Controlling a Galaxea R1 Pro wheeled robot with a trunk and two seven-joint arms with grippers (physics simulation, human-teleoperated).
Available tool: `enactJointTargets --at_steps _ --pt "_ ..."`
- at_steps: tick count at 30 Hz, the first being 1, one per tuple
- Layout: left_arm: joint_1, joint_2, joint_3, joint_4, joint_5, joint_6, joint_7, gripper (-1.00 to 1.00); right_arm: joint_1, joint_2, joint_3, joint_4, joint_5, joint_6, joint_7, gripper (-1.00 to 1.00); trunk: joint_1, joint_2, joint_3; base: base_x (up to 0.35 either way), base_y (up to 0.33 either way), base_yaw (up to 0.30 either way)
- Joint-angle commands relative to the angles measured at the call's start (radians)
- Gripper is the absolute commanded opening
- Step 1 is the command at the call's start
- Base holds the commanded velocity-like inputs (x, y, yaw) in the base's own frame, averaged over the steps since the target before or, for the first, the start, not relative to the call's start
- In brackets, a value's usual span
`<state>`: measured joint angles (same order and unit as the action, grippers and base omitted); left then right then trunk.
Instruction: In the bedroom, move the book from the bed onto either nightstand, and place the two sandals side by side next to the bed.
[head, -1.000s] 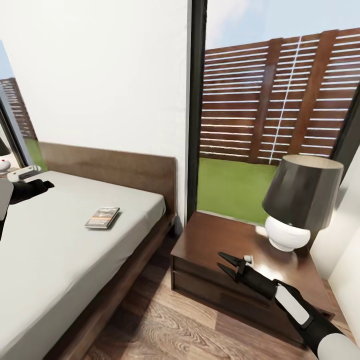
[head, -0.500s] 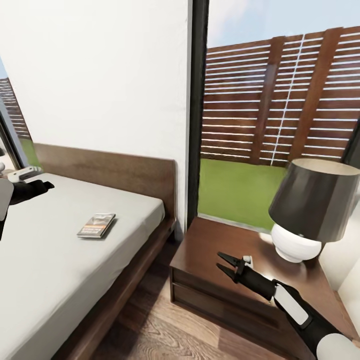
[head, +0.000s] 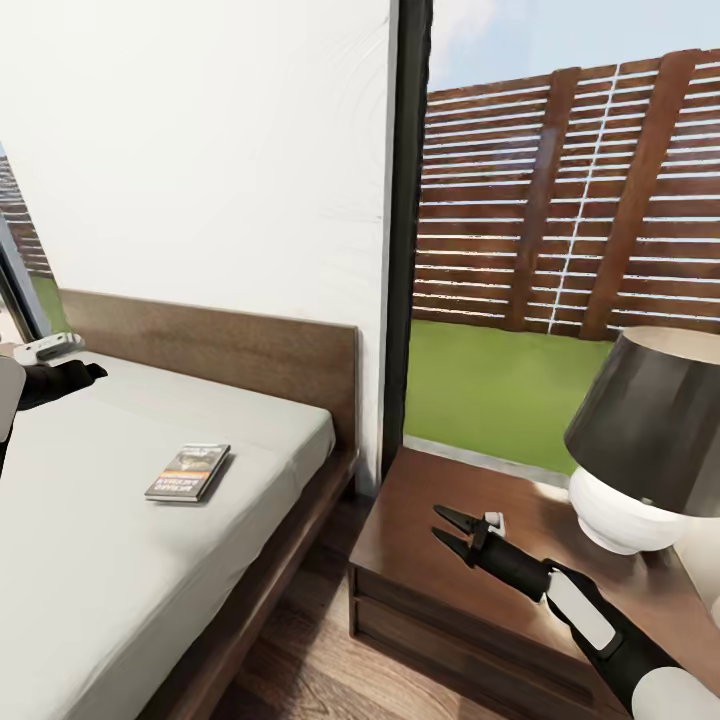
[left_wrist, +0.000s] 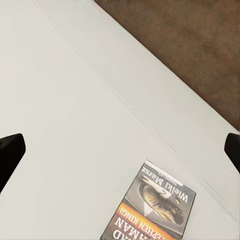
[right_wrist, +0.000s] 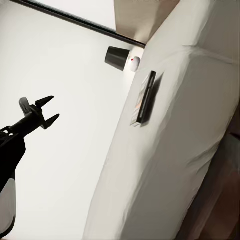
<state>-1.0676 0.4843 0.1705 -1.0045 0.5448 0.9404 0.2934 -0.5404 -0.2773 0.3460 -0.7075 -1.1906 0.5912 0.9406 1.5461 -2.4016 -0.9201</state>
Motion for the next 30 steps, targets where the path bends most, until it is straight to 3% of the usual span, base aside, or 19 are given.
enactJointTargets --at_steps 1,11,30 --pt "0.0 0.001 0.001 -0.001 0.011 0.003 0.009 1.0 -0.001 -0.001 0.005 0.0 -0.01 0.007 -0.001 1.0 0.0 0.0 -0.001 0.221 0.132 0.0" --pt "0.0 0.004 0.001 -0.002 0.009 0.003 0.009 1.0 -0.001 0.0 0.008 0.0 -0.011 0.007 -0.013 1.0 0.0 0.0 -0.001 0.161 0.109 0.0" --pt "0.0 0.014 0.0 0.0 0.009 0.003 0.007 1.0 -0.001 0.004 0.011 0.0 -0.011 0.007 -0.015 1.0 0.0 0.0 -0.001 0.013 0.011 0.0"
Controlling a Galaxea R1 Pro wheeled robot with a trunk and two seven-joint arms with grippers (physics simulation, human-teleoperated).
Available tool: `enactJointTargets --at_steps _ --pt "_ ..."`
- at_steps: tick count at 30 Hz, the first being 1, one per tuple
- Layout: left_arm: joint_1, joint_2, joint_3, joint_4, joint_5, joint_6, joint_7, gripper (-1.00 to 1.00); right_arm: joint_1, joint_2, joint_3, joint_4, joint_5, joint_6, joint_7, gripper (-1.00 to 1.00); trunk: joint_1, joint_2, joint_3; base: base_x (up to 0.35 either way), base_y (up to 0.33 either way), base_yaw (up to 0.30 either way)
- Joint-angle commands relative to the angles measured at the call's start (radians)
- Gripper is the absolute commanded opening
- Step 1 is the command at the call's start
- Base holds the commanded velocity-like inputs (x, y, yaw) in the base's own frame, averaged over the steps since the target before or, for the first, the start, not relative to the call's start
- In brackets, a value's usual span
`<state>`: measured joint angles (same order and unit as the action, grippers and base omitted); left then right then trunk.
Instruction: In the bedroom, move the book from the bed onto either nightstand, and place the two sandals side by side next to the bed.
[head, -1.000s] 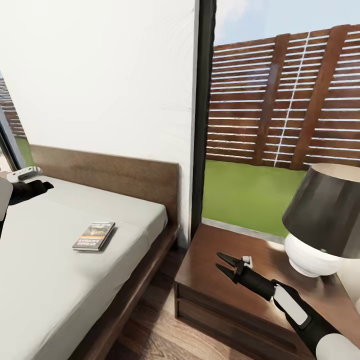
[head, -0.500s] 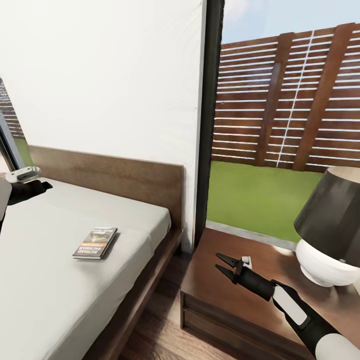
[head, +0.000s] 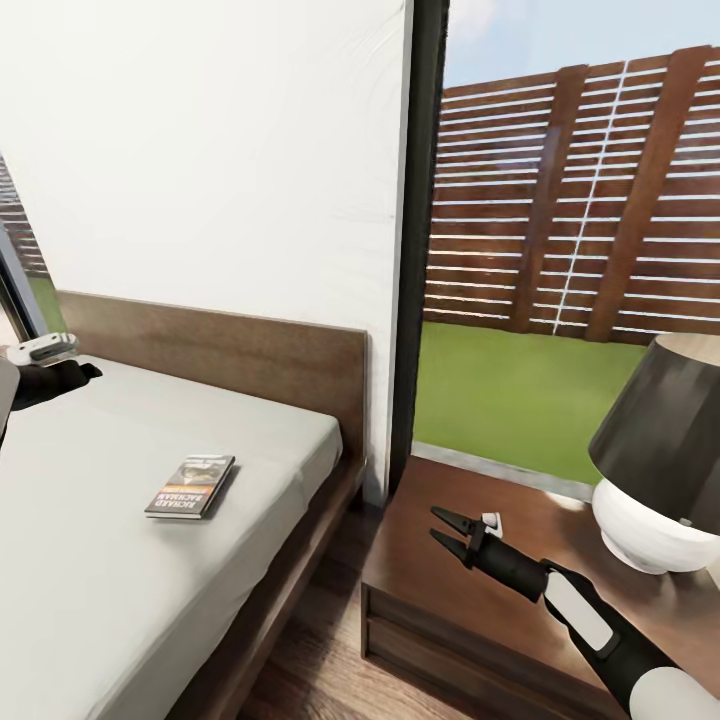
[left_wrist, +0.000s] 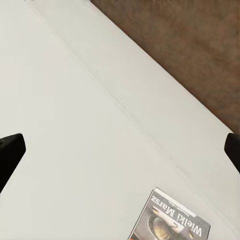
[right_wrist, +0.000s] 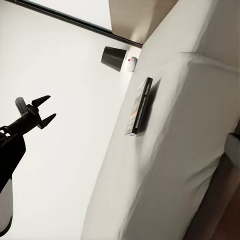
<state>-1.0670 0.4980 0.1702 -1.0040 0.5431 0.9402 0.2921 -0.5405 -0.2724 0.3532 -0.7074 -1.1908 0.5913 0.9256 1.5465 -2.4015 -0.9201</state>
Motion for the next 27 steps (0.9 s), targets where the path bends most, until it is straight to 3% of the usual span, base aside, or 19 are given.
enactJointTargets --at_steps 1,20,27 --pt "-0.001 0.0 0.0 -0.001 0.011 0.003 0.009 1.0 -0.001 -0.001 0.004 0.0 -0.01 0.007 -0.001 1.0 0.0 0.0 -0.001 0.0 0.0 0.0" --pt "0.001 0.004 0.001 0.048 0.012 0.003 0.003 1.0 -0.001 -0.001 0.002 0.0 -0.009 0.007 0.002 1.0 0.0 0.0 -0.001 0.0 0.0 0.0" --pt "0.0 0.039 0.0 0.147 0.015 -0.005 -0.023 1.0 -0.001 -0.001 0.003 0.0 -0.008 0.007 0.002 1.0 0.0 0.0 -0.001 0.0 0.0 0.0"
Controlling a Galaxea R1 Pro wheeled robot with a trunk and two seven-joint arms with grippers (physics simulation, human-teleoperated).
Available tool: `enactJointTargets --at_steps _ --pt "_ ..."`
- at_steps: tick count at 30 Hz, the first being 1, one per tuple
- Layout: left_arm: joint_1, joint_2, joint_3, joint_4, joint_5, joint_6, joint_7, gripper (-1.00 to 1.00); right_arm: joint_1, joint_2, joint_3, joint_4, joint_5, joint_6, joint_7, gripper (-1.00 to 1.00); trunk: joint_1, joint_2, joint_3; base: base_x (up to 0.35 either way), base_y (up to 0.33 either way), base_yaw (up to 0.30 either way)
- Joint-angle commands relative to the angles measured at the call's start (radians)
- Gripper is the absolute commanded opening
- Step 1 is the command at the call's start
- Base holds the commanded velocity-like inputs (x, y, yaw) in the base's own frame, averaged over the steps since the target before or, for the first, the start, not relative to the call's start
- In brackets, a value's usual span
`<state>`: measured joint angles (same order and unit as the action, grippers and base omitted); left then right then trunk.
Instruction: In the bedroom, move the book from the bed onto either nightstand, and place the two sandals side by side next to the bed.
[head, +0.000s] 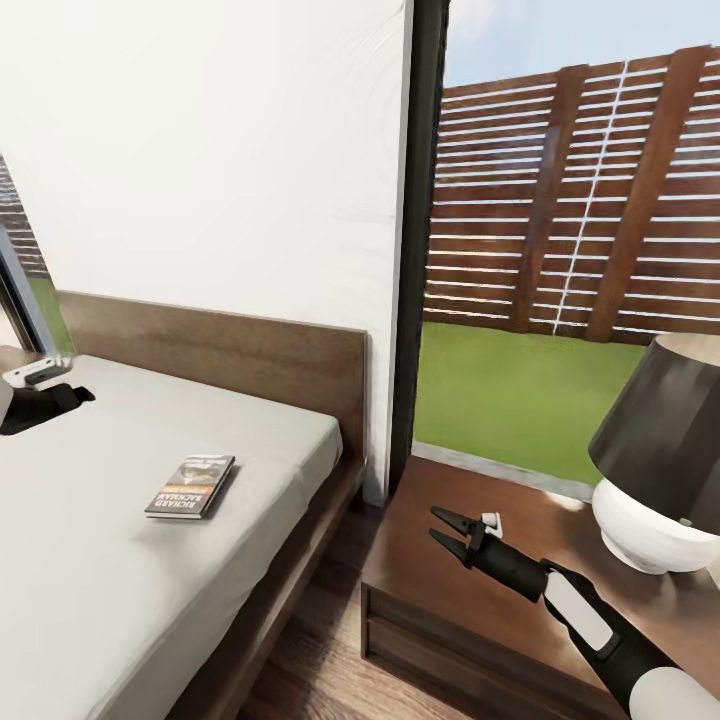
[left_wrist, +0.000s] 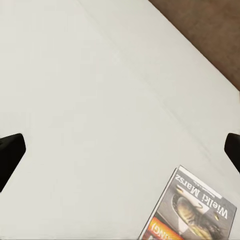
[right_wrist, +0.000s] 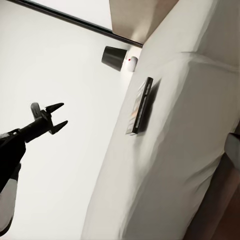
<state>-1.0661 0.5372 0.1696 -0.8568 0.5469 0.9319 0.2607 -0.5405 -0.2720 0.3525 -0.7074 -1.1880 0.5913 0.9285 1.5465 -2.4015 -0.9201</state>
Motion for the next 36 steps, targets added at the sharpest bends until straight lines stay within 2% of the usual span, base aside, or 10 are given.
enactJointTargets --at_steps 1,3,4,9,16,23,25,29,30,36 --pt "-0.001 0.005 0.0 0.013 0.012 0.002 -0.002 1.0 -0.001 -0.001 0.004 0.0 -0.011 0.007 0.0 1.0 0.0 0.0 -0.001 0.0 0.0 0.0" --pt "-0.001 0.018 -0.001 0.037 0.012 0.002 -0.034 1.0 -0.001 -0.001 0.004 0.0 -0.011 0.007 0.0 1.0 0.0 0.0 -0.001 0.0 0.0 0.0" --pt "-0.001 0.03 -0.002 0.057 0.012 0.001 -0.077 1.0 -0.001 -0.001 0.004 0.0 -0.012 0.007 0.0 1.0 0.0 0.0 -0.001 0.0 0.0 0.0" --pt "-0.001 0.051 -0.003 0.104 0.01 -0.001 -0.19 1.0 -0.001 -0.001 0.004 0.0 -0.013 0.007 0.0 1.0 0.0 0.0 -0.001 0.0 0.0 0.0" --pt "-0.003 0.06 -0.002 0.159 0.015 -0.002 -0.273 1.0 -0.001 -0.001 0.004 0.0 -0.012 0.007 0.0 1.0 0.0 0.0 -0.001 0.0 0.0 0.0" --pt "-0.003 0.038 -0.002 0.183 0.016 -0.015 -0.32 1.0 -0.001 -0.002 0.002 0.0 -0.012 0.007 0.001 1.0 0.0 0.0 -0.001 0.0 0.0 0.0" --pt "-0.003 0.017 -0.003 0.204 0.014 -0.044 -0.327 1.0 -0.001 -0.002 0.001 0.0 -0.013 0.007 0.001 1.0 0.0 0.0 -0.001 0.0 0.0 0.0" --pt "-0.003 -0.004 -0.006 0.26 0.011 -0.113 -0.331 1.0 -0.001 -0.002 -0.001 0.0 -0.013 0.007 0.001 1.0 0.0 0.0 -0.001 0.0 0.0 0.0" --pt "-0.003 -0.01 -0.01 0.294 0.011 -0.149 -0.333 1.0 -0.001 -0.002 -0.002 0.0 -0.013 0.007 0.001 1.0 0.0 0.0 -0.001 0.0 0.0 0.0" --pt "-0.003 -0.016 -0.026 0.349 0.01 -0.21 -0.336 1.0 -0.001 -0.003 0.001 0.0 -0.013 0.007 0.002 1.0 0.0 0.0 -0.001 0.0 0.0 0.0"
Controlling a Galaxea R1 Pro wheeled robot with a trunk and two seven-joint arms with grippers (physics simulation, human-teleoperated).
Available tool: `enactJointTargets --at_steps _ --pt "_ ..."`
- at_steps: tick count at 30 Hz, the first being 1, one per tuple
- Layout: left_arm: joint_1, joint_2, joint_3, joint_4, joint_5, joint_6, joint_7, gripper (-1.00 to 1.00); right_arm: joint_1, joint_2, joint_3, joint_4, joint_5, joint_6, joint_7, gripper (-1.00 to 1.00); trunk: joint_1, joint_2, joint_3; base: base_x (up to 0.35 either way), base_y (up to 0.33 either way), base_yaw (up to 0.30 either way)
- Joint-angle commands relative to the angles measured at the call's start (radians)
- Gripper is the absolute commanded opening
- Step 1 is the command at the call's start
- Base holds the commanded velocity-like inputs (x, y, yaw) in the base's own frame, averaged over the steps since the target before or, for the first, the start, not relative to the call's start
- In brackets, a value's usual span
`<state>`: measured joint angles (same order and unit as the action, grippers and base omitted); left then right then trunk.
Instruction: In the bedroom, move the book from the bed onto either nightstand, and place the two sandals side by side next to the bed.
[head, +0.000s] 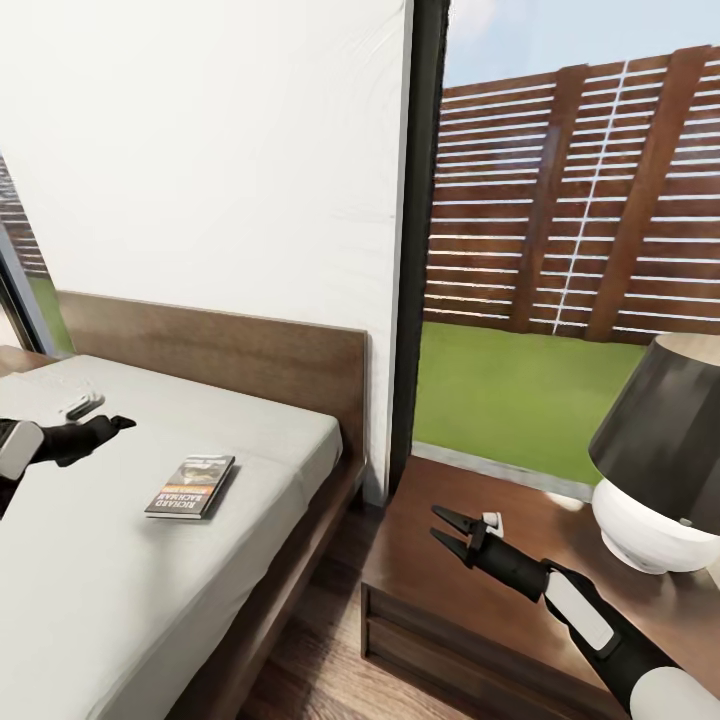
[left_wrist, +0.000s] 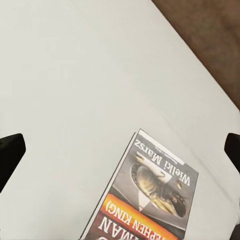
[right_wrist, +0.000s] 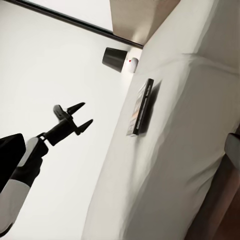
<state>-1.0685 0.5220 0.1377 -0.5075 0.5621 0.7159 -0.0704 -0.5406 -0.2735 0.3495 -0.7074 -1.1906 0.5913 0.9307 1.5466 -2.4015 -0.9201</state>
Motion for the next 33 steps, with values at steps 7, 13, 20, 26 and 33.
enactJointTargets --at_steps 7,13,20,26,33 --pt "-0.001 -0.002 -0.007 0.013 -0.005 -0.012 -0.006 1.0 -0.001 -0.001 0.008 0.0 -0.011 0.007 -0.001 1.0 0.0 0.0 -0.001 0.0 0.0 0.0" --pt "-0.001 -0.006 -0.029 0.015 -0.007 -0.024 -0.005 1.0 -0.001 -0.001 0.008 0.0 -0.011 0.007 -0.001 1.0 0.0 0.0 -0.001 0.0 0.0 0.0" --pt "-0.001 -0.005 -0.049 0.002 -0.007 -0.03 -0.005 1.0 -0.001 -0.001 0.009 -0.001 -0.011 0.007 -0.001 1.0 0.0 0.0 -0.001 0.0 0.0 0.0" --pt "-0.001 -0.005 -0.054 -0.015 -0.007 -0.031 -0.004 1.0 -0.001 0.0 0.011 -0.001 -0.011 0.007 -0.001 1.0 0.0 0.0 -0.001 0.0 0.0 0.0" --pt "-0.001 -0.005 -0.056 -0.021 -0.008 -0.032 -0.003 1.0 -0.001 0.0 0.015 -0.001 -0.011 0.007 -0.001 1.0 0.0 0.0 -0.001 0.001 0.0 0.0"
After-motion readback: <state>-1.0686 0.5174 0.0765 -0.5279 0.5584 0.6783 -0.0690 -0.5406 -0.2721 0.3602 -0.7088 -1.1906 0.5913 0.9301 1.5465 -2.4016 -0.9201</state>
